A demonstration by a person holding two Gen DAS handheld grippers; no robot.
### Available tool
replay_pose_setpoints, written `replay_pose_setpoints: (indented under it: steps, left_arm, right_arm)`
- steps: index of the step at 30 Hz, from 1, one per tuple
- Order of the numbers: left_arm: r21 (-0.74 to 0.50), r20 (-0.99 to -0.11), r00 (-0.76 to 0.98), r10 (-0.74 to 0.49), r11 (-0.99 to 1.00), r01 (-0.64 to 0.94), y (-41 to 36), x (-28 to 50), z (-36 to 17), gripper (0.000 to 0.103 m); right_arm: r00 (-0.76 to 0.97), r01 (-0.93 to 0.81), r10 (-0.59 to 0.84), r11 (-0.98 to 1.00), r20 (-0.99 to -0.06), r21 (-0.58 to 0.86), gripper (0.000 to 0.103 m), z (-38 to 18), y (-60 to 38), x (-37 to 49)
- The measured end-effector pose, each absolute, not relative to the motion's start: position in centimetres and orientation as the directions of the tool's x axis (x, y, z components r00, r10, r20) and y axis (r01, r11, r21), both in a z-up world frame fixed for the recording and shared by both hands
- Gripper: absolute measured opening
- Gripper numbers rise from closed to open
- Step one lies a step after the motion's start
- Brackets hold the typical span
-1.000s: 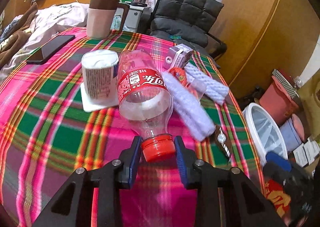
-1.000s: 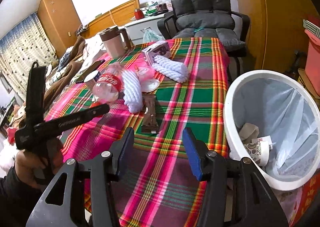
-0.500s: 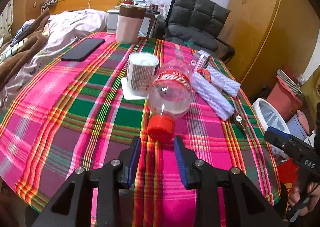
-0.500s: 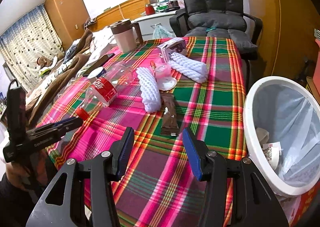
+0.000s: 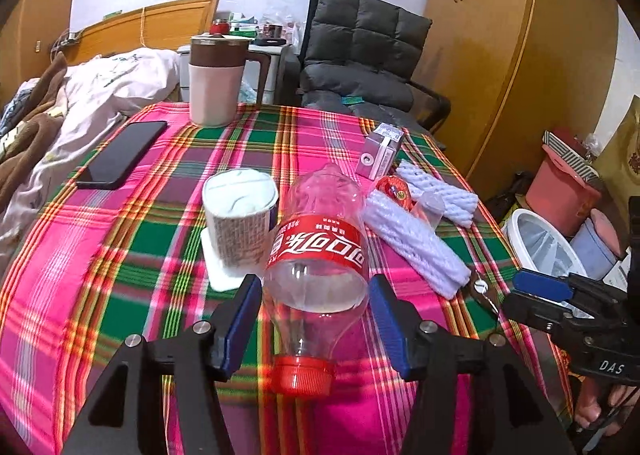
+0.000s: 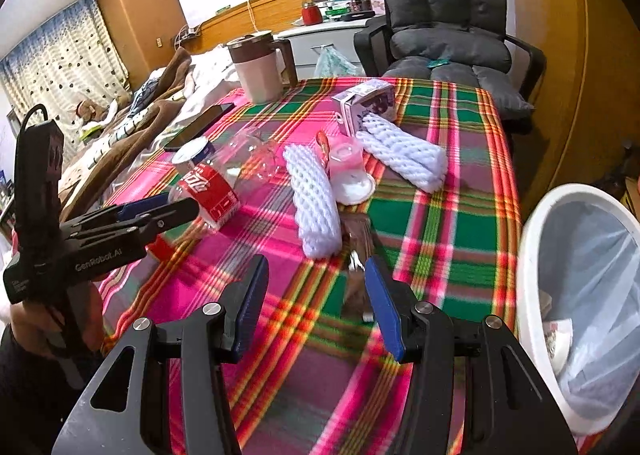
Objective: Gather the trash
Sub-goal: 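Lift the plastic bottle by its cap with the left tool, then grasp the white foam mesh sleeve with the right tool while the left holds the bottle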
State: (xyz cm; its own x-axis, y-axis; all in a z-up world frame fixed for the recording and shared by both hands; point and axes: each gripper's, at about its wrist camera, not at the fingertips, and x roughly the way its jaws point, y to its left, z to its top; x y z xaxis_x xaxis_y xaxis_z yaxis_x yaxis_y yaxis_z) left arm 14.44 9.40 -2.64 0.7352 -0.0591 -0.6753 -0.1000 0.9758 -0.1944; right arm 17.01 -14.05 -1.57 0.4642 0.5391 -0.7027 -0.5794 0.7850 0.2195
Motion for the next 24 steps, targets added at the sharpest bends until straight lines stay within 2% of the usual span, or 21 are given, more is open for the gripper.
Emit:
replay_pose_setpoints:
  steps: [8,12,14,18,24]
  left_arm:
    - [-0.197,-0.678,0.732,-0.065,0.976,-0.096,9.4,15.6,-2.6,0.056]
    - [-0.191,-0.651,0.755,-0.074,0.979,-0.069,9.4,15.4,-1.8,0.056]
    - [-0.186,-0.658,0.750,-0.075,0.980,-0.066,9.6,15.9,-1.9,0.060]
    - [-0.207,-0.686,0.721,-0.098,0.976,-0.065,10.0,17.2,-2.8,0.060]
    - [-0.233,-0.699,0.705,-0.118,0.970,-0.069,10.1,17.8,-3.3,0.061]
  right_arm:
    - [0.445,-0.599,0.525,0.777,-0.726,0.195,0.050,-2.8,-12.1,19.3]
    - [0.432,-0.601,0.518,0.776,-0.738,0.192,0.049,-3.4,-11.7,19.9]
    - [0.424,-0.605,0.516,0.773,-0.744,0.191,0.046,-3.7,-11.4,20.0]
    - [0.414,-0.611,0.505,0.771,-0.758,0.180,0.033,-3.9,-11.2,20.0]
    - [0.424,-0.603,0.506,0.777,-0.751,0.183,0.028,-3.4,-11.8,19.7]
